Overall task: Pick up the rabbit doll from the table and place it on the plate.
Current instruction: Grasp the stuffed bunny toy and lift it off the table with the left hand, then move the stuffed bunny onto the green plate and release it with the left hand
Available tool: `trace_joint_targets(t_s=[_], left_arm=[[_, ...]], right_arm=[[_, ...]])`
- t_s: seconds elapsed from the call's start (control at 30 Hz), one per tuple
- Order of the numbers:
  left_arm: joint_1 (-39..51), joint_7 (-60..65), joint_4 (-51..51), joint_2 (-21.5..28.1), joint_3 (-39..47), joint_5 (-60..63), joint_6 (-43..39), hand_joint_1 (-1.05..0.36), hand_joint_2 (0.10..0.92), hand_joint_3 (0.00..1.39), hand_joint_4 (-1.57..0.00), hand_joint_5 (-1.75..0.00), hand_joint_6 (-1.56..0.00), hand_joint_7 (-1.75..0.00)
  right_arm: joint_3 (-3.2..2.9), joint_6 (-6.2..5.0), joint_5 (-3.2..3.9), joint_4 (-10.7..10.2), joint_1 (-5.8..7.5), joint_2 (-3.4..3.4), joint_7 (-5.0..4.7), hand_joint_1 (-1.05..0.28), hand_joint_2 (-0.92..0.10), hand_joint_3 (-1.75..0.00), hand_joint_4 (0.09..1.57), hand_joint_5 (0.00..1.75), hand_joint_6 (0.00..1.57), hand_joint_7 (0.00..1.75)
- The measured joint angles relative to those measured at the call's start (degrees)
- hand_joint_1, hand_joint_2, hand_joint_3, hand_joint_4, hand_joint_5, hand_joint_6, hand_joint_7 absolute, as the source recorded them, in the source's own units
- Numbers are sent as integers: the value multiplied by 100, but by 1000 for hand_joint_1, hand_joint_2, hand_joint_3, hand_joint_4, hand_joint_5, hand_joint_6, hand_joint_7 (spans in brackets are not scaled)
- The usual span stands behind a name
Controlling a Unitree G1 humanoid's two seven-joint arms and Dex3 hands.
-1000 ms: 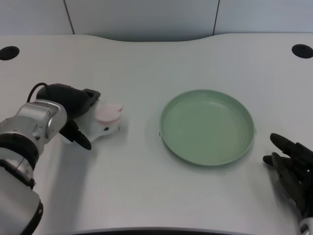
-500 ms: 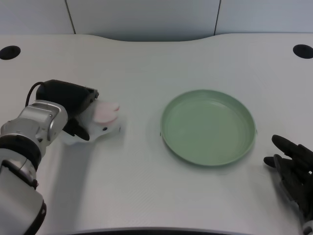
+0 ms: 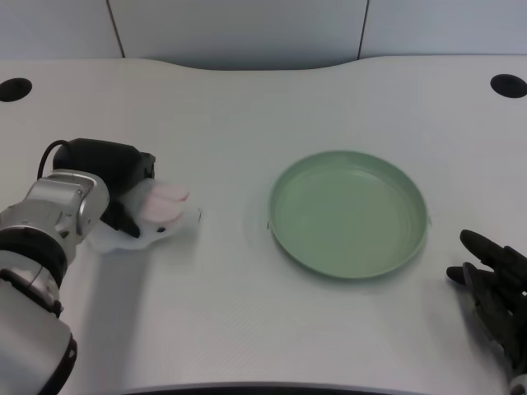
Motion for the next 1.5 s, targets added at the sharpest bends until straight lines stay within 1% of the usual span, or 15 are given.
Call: trace_joint_targets(t_s=[0.1,0.17,0.2,0.27,0.37,0.43,0.5,0.63,0.7,0.8,0.93,1.1,1.17,1.3,1.5], left_arm=[[8,144,4,4,9,-2,-42,-280,851,36,-639,-1744,-526,-1741],[10,282,4,12,47,-17,-127,-318,906,175,-517,-1305,-619,-1069],[10,321,4,26,79,-43,-168,-334,913,246,-519,-1200,-651,-945],[10,346,4,56,183,-164,-238,-348,919,313,-547,-1067,-686,-826],[9,343,2,94,365,-327,-331,-282,918,264,-506,-1136,-651,-949],[6,339,-5,118,492,-444,-400,-262,919,188,-475,-1067,-671,-762],[-20,303,-10,133,605,-551,-467,-259,919,184,-479,-1175,-665,-862],[-248,157,-53,135,785,-714,-644,-232,918,123,-529,-1654,-535,-1610],[-450,73,-113,126,861,-821,-728,-200,906,99,-509,-1656,-538,-1708],[-790,-24,-170,48,869,-848,-797,-182,910,110,-700,-1737,-616,-1742],[-1088,-66,-250,-252,826,-850,-912,-184,878,146,-826,-1746,-679,-1746],[-1124,-121,-302,-561,768,-859,-1112,-184,844,157,-787,-1704,-653,-1719],[-1129,-119,-328,-742,737,-858,-1118,-206,837,156,-729,-1573,-662,-1432],[-1133,-115,-356,-1210,598,-818,-1258,-81,405,985,-936,-1739,-749,-1733],[-1163,-114,-356,-1719,466,-792,-1317,-165,334,1078,-945,-1746,-758,-1746]], right_arm=[[0,-2,-2,0,1,0,-14,-261,-921,-284,792,692,923,11],[-18,-1,29,1,1,10,27,-266,-921,-266,806,696,929,13],[-27,-1,53,3,1,22,65,-269,-921,-265,806,695,928,12],[-29,-1,76,6,1,38,83,-273,-921,-269,803,692,924,10],[-27,-1,80,4,1,40,83,-273,-921,-271,802,694,928,11],[-16,-1,57,4,0,40,41,-280,-921,-270,805,694,925,9],[-8,-1,21,4,0,40,2,-282,-921,-274,798,689,917,5],[-15,16,30,10,-13,43,41,-286,-921,-283,792,682,909,1],[-7,79,12,11,-27,43,25,-289,-921,-291,785,679,922,7],[42,100,-55,9,-36,43,-123,-293,-921,-296,776,677,926,9],[186,105,-265,5,-54,41,-384,-300,-921,-307,776,675,923,7],[247,187,-270,-30,-77,43,-425,-307,-921,-315,778,676,918,4],[247,194,-239,-43,-73,43,-389,-305,-921,-313,777,682,911,1],[258,252,-205,-103,-105,113,-181,-309,-921,-307,759,707,913,7],[265,329,-189,-181,-98,137,-148,-326,-921,-302,702,785,922,11]])
